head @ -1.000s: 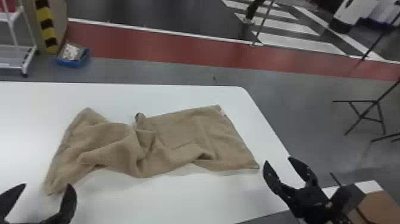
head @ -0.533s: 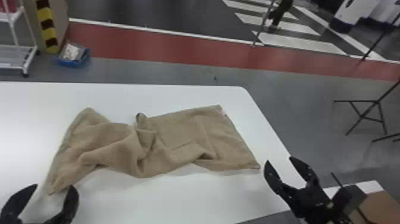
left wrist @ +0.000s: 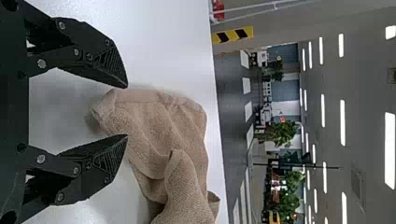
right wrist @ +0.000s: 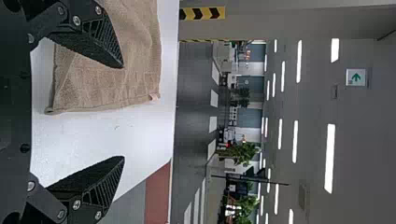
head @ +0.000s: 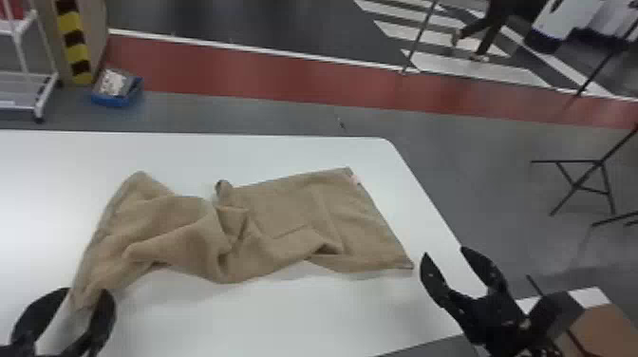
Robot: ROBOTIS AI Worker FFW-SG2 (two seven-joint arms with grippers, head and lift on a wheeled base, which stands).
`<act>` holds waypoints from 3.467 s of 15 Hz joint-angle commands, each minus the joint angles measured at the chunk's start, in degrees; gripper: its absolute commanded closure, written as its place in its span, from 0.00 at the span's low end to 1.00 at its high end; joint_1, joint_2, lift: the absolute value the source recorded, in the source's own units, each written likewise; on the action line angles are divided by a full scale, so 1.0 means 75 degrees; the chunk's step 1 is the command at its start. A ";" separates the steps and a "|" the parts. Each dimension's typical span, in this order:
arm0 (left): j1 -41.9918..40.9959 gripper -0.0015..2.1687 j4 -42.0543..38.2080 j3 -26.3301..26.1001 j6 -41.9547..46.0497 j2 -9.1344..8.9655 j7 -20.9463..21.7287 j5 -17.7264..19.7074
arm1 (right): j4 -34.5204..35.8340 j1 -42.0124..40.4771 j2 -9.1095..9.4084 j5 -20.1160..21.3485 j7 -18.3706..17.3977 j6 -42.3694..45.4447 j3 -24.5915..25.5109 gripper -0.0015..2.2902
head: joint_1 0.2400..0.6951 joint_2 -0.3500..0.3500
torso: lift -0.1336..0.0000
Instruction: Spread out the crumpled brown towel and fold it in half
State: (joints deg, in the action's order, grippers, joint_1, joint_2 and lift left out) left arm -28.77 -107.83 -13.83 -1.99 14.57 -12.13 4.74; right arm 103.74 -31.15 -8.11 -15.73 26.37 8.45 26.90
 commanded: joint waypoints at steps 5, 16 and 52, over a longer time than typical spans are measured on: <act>-0.0042 0.28 -0.0049 0.0016 -0.0152 0.0002 0.0000 -0.0058 | 0.0032 -0.0006 0.0015 -0.0012 0.0000 0.0003 -0.0001 0.09 | 1.00 0.02 | 0.07; -0.0042 0.46 -0.0060 -0.0007 -0.0246 -0.0010 0.0012 -0.0069 | -0.0050 -0.0006 0.0038 -0.0070 0.0012 0.0027 -0.0001 0.09 | 1.00 0.02 | 0.07; -0.0230 0.64 -0.0236 0.0227 -0.0012 0.0002 0.0328 -0.0011 | -0.0214 0.0087 0.0038 -0.0070 -0.0012 0.0214 -0.0036 0.09 | 1.00 0.02 | 0.07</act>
State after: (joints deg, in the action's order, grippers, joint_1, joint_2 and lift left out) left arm -30.35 -109.55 -12.15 -2.88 14.56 -9.47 4.63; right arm 102.54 -30.74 -7.82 -16.83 26.36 10.10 26.73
